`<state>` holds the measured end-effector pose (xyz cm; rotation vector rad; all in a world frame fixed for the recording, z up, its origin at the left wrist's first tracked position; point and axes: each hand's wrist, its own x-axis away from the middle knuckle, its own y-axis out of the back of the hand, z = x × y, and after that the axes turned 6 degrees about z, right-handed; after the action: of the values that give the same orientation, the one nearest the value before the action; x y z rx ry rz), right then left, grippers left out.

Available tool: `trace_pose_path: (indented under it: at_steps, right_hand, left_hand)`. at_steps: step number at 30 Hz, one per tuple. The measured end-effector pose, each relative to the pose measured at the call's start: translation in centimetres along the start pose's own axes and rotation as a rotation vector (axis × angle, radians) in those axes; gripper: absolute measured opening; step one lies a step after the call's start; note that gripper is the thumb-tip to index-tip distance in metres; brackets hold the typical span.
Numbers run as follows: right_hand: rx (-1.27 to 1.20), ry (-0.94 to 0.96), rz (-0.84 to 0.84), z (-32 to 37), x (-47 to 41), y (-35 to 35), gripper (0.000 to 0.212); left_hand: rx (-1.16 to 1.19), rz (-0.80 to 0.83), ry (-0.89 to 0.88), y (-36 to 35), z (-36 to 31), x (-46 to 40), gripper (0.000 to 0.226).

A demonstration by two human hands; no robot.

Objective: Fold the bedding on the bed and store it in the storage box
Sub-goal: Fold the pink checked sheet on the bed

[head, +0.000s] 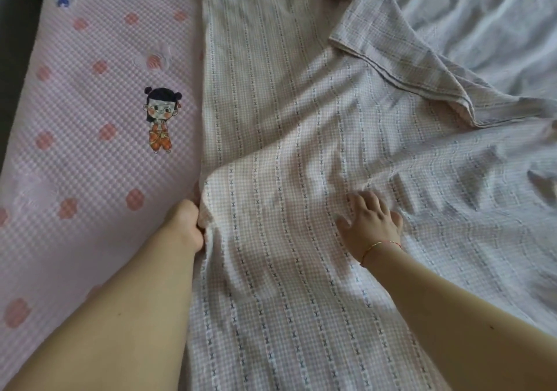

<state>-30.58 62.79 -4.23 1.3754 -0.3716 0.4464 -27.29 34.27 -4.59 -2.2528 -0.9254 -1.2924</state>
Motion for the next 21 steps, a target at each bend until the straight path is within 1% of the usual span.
trace_pose_path:
  at_steps: [2,4,5,7,9,10,11,13,15,17,19,21]
  right_hand:
    - [-0.020,-0.013,0.014,0.0,-0.4,-0.2,0.060]
    - [-0.064,-0.037,0.037,-0.2,-0.8,-0.1,0.060]
    - [-0.080,-0.054,0.065,-0.4,-0.9,-0.1,0.060]
    - [-0.071,-0.089,0.121,-0.9,-1.2,0.2,0.060]
    - [-0.060,-0.103,0.131,-1.0,-1.4,0.7,0.056]
    - [-0.061,-0.108,0.112,-0.9,-1.6,0.9,0.055]
    - [-0.067,-0.116,0.090,-0.7,-1.8,1.0,0.055]
    - [-0.069,-0.133,0.058,-0.3,-2.3,1.0,0.057]
    - [-0.060,-0.144,0.033,-0.3,-2.7,0.9,0.060]
    - [-0.063,-0.142,-0.022,-0.4,-3.0,0.6,0.062]
    - [-0.098,-0.145,-0.032,-0.7,-3.4,0.5,0.065]
    - [-0.121,-0.166,0.060,-1.1,-3.8,0.4,0.068]
  left_hand:
    - [-0.023,-0.052,-0.056,1.1,-0.8,-0.4,0.037]
    - [-0.042,-0.147,-0.156,3.0,-2.2,-1.1,0.023]
    - [-0.069,-0.209,-0.226,4.2,-3.1,-1.6,0.020]
    - [-0.193,-0.306,-0.324,6.4,-4.1,-2.2,0.029]
    - [-0.271,-0.350,-0.366,7.8,-4.3,-2.0,0.028]
    - [-0.257,-0.338,-0.335,8.1,-4.1,-1.9,0.026]
    - [-0.191,-0.298,-0.252,8.1,-3.7,-1.6,0.028]
    - [-0.082,-0.204,-0.104,8.1,-3.0,-1.2,0.044]
    - [-0.097,-0.093,-0.033,7.6,-2.6,-0.6,0.054]
    - [-0.138,-0.001,-0.015,6.8,-2.1,0.1,0.054]
    - [-0.159,-0.021,-0.039,6.5,-2.0,0.5,0.058]
    - [-0.185,-0.095,-0.080,7.5,-2.5,0.5,0.067]
